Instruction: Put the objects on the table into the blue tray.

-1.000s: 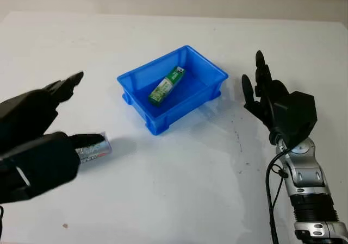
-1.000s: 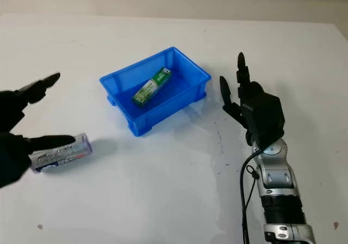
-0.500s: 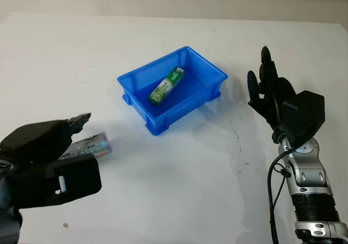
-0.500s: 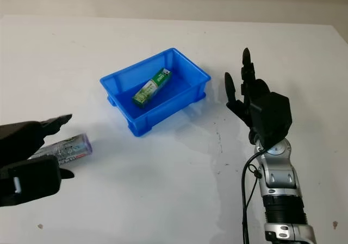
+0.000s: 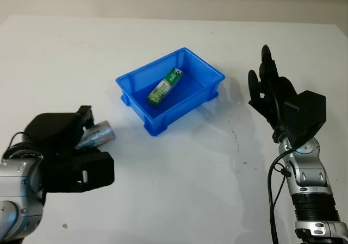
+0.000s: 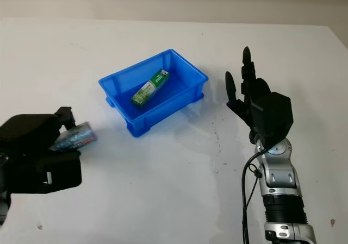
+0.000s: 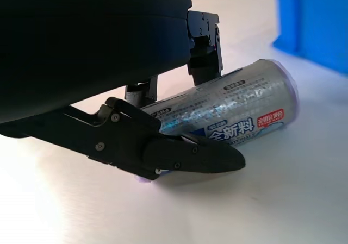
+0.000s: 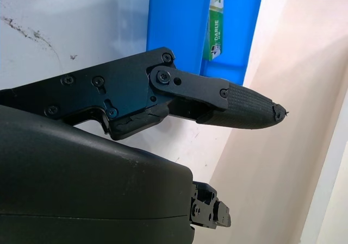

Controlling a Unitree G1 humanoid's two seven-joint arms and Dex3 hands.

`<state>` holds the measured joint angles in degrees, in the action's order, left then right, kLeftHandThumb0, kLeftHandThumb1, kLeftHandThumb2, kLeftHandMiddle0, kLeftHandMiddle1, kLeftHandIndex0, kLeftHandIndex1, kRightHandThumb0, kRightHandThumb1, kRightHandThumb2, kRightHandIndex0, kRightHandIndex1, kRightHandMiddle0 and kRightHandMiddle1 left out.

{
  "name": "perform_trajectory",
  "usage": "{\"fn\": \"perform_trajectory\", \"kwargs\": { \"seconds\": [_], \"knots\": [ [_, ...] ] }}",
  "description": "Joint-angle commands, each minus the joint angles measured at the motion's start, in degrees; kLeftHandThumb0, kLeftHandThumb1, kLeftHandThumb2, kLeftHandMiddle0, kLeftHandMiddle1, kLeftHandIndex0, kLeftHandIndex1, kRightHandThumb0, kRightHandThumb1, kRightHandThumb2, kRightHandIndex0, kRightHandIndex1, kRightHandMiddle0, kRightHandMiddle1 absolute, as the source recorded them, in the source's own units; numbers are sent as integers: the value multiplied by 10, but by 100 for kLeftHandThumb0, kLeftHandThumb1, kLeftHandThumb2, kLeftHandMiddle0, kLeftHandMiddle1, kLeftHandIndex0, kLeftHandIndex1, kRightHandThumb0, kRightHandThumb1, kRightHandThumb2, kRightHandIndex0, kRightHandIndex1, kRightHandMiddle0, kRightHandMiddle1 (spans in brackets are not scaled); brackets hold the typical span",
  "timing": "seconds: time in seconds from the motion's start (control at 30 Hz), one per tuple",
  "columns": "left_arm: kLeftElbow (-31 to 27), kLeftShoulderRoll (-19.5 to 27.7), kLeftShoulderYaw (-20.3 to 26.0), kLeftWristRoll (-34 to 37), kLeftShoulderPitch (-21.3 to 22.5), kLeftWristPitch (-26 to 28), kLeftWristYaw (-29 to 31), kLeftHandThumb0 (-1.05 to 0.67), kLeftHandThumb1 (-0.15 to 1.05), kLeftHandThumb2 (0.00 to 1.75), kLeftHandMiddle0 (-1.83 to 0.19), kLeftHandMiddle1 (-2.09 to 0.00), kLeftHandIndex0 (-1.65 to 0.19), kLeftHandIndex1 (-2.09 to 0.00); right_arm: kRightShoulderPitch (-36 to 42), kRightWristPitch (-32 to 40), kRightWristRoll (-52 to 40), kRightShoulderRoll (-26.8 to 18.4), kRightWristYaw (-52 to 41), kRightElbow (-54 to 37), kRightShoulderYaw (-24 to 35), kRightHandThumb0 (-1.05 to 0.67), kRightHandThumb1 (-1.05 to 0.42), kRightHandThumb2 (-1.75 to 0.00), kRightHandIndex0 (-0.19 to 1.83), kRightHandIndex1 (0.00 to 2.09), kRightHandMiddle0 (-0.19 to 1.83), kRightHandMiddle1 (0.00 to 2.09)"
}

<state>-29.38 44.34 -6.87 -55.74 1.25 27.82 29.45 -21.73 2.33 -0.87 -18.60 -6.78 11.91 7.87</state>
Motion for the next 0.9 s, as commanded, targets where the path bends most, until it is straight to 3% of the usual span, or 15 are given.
{"fn": "perform_trajectory", "kwargs": {
  "seconds": [0.0,0.07,0.17,0.23,0.4,0.63,0.67,0.83,0.87],
  "knots": [
    [-9,-25,25,6,-2,-13,-40,-50,105,55,-89,-209,-14,-209,1,2,-1,2,3,-8,4,-81,-105,-65,-19,0,-19,0],
    [-19,-49,44,19,-5,-38,-92,-45,105,53,-91,-209,-10,-209,1,4,-4,2,0,-7,4,-81,-105,-65,-19,0,-19,0],
    [-22,-64,60,26,-7,-73,-136,-41,105,51,-78,-209,4,-209,0,3,-4,2,0,-4,4,-81,-105,-64,-19,0,-19,0],
    [-31,-68,67,18,-1,-85,-144,-42,105,54,-60,-209,10,-209,-1,4,-4,2,0,-4,2,-81,-105,-64,-19,0,-19,0],
    [-48,-80,76,22,33,-104,-137,-40,105,52,-56,-209,-1,-209,-4,-3,-3,3,0,4,0,-80,-105,-65,-19,0,-19,0],
    [-45,-84,83,5,127,-114,-123,-43,105,47,-74,-209,-20,-209,-5,-9,12,2,6,13,-7,-82,-105,-66,-19,0,-19,0],
    [-41,-81,81,-2,149,-114,-117,-43,105,46,-76,-209,-15,-209,-5,-8,12,3,6,14,-6,-83,-105,-66,-19,0,-19,0],
    [65,-82,55,8,286,-159,-138,-45,105,41,-86,-209,-36,-209,-6,-2,8,10,8,17,-5,-84,-105,-64,-19,0,-19,0],
    [91,-80,48,18,310,-174,-135,-45,105,41,-79,-209,-29,-200,-6,-2,9,10,8,19,-6,-84,-105,-64,-19,0,-19,0]
  ]
}}
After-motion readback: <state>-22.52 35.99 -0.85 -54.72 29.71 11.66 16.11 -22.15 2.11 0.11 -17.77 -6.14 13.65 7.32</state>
